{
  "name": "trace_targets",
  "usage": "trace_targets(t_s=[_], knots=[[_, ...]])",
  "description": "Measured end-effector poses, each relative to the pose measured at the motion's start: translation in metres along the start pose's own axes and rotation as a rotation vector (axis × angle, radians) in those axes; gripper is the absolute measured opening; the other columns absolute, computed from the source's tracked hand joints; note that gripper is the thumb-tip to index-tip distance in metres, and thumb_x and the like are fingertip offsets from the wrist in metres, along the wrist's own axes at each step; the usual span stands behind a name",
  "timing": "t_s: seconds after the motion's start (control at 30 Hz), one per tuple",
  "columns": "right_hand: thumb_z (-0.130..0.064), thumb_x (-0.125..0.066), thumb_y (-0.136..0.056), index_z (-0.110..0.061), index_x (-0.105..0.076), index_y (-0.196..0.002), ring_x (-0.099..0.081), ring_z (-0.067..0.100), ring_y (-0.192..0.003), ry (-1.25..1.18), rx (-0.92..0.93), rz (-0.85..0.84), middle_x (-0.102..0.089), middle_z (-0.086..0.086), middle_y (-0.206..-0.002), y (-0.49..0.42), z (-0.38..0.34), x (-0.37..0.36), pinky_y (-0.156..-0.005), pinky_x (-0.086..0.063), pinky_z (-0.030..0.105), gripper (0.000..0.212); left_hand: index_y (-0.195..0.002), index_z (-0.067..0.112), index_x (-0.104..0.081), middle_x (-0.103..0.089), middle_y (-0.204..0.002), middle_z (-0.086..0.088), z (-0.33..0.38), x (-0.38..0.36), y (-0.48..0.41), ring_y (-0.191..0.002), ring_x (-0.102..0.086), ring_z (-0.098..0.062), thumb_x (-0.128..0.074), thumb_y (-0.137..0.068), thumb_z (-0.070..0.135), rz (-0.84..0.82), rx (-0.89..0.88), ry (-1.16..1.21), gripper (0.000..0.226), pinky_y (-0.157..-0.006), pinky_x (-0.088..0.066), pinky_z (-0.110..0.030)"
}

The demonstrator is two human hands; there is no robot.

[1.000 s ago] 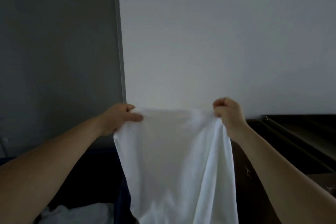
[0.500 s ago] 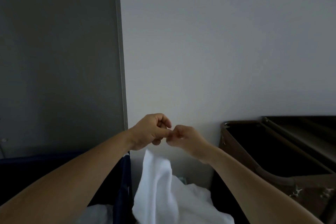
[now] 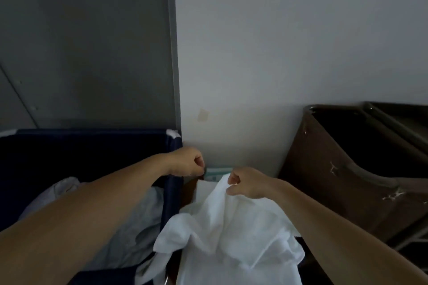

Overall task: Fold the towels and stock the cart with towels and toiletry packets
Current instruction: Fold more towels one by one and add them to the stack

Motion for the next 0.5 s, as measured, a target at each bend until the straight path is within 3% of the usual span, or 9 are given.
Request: trace_targets(t_s=[0.07, 0.17, 0.37, 0.43, 0.5], knots=[[-0.038, -0.071, -0.088, -0.019, -0.057, -0.129, -0.054, 0.016, -0.113, 0.045, -0.019, -0.074, -0.057, -0.002, -0.132, -0.007, 0.006, -0.031, -0.090, -0.042, 0.026, 0.047, -0.103, 0.014, -0.068, -0.067, -0.105, -0.002, -0.037, -0.018, 0.002, -0.093, -0.062, -0.014, -0.070, -0.088, 0.020, -0.006, 0.063, -0.012, 0.016, -0.069, -0.048, -0.021], [-0.036, -0.070, -0.089, -0.021, -0.043, -0.146, -0.050, 0.021, -0.128, 0.087, 0.028, -0.137, -0.047, 0.001, -0.148, -0.022, -0.002, -0.079, -0.099, -0.041, 0.030, 0.064, -0.098, 0.025, -0.062, -0.063, -0.106, 0.003, -0.084, -0.033, 0.005, -0.096, -0.061, -0.012, -0.070, -0.088, 0.022, 0.020, 0.139, 0.049, 0.014, -0.078, -0.048, -0.024], [-0.032, -0.077, -0.081, -0.021, -0.031, -0.152, -0.049, 0.025, -0.130, 0.127, 0.124, -0.234, -0.044, 0.004, -0.149, -0.067, -0.029, -0.179, -0.099, -0.044, 0.032, 0.085, -0.101, 0.027, -0.061, -0.062, -0.106, 0.006, -0.154, -0.064, 0.018, -0.096, -0.061, -0.011, -0.068, -0.088, 0.023, 0.037, 0.200, 0.131, 0.016, -0.079, -0.048, -0.023], [-0.037, -0.080, -0.076, -0.021, -0.030, -0.151, -0.049, 0.025, -0.129, 0.199, 0.106, -0.245, -0.046, 0.004, -0.146, -0.079, -0.026, -0.208, -0.102, -0.045, 0.036, 0.091, -0.094, 0.030, -0.058, -0.062, -0.103, 0.008, -0.174, -0.078, 0.024, -0.091, -0.060, -0.007, -0.069, -0.089, 0.025, 0.030, 0.225, 0.158, 0.013, -0.075, -0.047, -0.021], [-0.039, -0.077, -0.080, -0.023, -0.028, -0.151, -0.052, 0.026, -0.127, 0.300, 0.073, -0.252, -0.050, 0.004, -0.143, -0.084, -0.016, -0.232, -0.104, -0.045, 0.041, 0.088, -0.091, 0.033, -0.056, -0.062, -0.102, 0.007, -0.188, -0.090, 0.028, -0.091, -0.060, -0.007, -0.069, -0.088, 0.026, 0.009, 0.239, 0.178, 0.016, -0.077, -0.048, -0.022]])
Point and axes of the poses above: each hand's wrist, its own y-axis away from the middle knuckle, its own x-axis out of the back of the hand, z = x × y, the point moved 8 cm from there along -y, towards the middle knuckle
